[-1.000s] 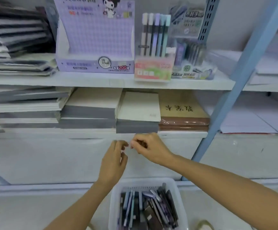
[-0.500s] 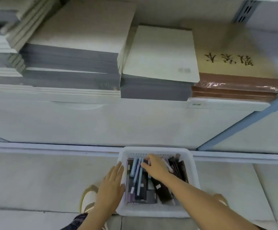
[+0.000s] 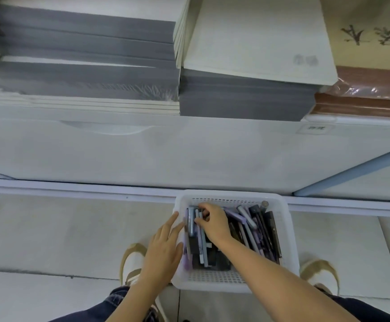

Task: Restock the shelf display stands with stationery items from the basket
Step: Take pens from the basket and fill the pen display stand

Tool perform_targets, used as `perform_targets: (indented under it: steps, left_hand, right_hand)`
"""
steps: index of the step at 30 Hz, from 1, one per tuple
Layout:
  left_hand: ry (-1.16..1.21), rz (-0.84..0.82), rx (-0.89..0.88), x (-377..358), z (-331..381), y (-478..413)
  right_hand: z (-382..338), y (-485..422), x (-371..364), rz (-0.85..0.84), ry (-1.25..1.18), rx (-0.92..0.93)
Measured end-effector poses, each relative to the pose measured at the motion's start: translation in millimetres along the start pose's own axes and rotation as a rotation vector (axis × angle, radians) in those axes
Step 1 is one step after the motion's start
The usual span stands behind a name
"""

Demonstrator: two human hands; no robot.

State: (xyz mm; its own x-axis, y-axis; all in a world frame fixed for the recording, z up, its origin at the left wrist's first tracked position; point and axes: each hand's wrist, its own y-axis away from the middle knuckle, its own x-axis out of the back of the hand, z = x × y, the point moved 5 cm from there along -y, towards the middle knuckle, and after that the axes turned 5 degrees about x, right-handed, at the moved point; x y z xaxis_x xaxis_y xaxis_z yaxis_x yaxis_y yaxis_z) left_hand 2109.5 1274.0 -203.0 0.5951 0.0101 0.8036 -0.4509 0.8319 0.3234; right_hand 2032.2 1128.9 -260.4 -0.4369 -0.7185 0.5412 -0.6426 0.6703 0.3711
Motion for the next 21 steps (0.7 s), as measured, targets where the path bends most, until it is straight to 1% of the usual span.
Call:
perform_targets:
  steps: [4, 8, 10, 14, 16, 17, 19, 21]
  left_hand:
    - [0.007, -0.004, 0.025, 0.5, 0.8, -0.1]
    - [-0.011, -0.004, 0.016, 1.4, -0.5, 0.6]
    - [0.024, 0.023, 0.003, 3.5, -0.2, 0.7]
    - [0.093, 0.140, 0.021, 11.3, 2.5, -1.5]
    - [0.199, 0.202, 0.031, 16.7, 5.8, -4.8]
    - [0.288, 0.200, 0.051, 19.1, 7.9, -6.8]
    - [0.501, 0.095, 0.126, 19.6, 13.1, -11.3]
    - [0.706, -0.074, 0.202, 16.7, 19.5, -16.4]
  right_hand:
    - [0.4, 2.0, -6.1, -0.103, 0.097, 0.061]
    - [5.1, 6.2, -3.8, -0.089, 0.143, 0.094]
    - [9.1, 7.1, 2.1, -0.077, 0.093, 0.063]
    - [1.9, 4.9, 22.7, -0.191, -0.136, 0.040]
    - [-8.7, 2.2, 38.4, -0.212, -0.242, 0.057]
    - [-15.3, 1.0, 45.6, -0.216, -0.288, 0.070]
    - [-29.8, -0.2, 56.0, -0.226, -0.424, 0.074]
    - [-44.3, -0.3, 57.8, -0.248, -0.541, 0.071]
